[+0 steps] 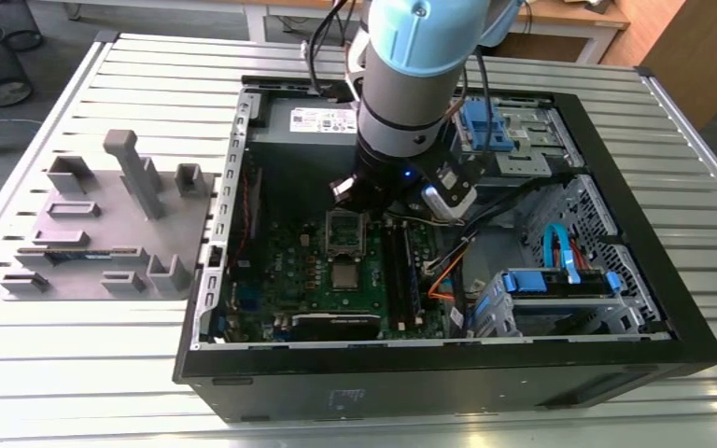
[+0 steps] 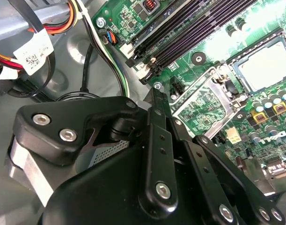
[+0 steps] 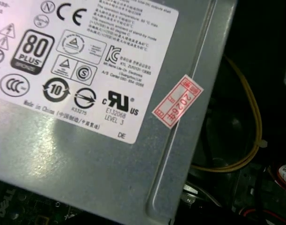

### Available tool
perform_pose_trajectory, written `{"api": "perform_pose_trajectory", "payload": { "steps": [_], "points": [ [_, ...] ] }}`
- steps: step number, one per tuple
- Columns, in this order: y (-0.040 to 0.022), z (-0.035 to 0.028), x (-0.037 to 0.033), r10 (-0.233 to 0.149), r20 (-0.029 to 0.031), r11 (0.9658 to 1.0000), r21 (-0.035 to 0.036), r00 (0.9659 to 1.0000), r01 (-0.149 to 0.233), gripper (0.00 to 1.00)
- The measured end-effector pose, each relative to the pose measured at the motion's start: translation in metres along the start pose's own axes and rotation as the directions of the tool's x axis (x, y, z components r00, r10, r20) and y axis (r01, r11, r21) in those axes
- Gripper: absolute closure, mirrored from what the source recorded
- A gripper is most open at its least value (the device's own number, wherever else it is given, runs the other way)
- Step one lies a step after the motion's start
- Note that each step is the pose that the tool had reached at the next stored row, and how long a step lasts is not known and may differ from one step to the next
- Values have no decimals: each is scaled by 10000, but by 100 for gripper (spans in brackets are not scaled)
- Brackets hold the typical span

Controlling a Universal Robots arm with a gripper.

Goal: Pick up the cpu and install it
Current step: 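Close the cpu cover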

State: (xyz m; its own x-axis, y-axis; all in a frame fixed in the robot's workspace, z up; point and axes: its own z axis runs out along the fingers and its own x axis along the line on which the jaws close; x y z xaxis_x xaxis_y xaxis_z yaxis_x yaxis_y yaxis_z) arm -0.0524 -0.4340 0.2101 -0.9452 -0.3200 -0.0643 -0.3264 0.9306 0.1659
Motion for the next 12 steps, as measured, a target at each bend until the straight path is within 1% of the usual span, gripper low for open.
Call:
{"api": "perform_pose_trajectory", "payload": {
  "steps": [3,6,7,12],
  "points": [
    [0,-2,0,-270,-46,9996,-17,9996,270,89],
    [0,-3,0,-636,-106,9980,-44,9979,635,89],
    [0,-3,0,-702,-117,9975,-49,9975,702,89],
    [1,-5,0,-750,-126,9972,-52,9971,749,89]
  ]
}}
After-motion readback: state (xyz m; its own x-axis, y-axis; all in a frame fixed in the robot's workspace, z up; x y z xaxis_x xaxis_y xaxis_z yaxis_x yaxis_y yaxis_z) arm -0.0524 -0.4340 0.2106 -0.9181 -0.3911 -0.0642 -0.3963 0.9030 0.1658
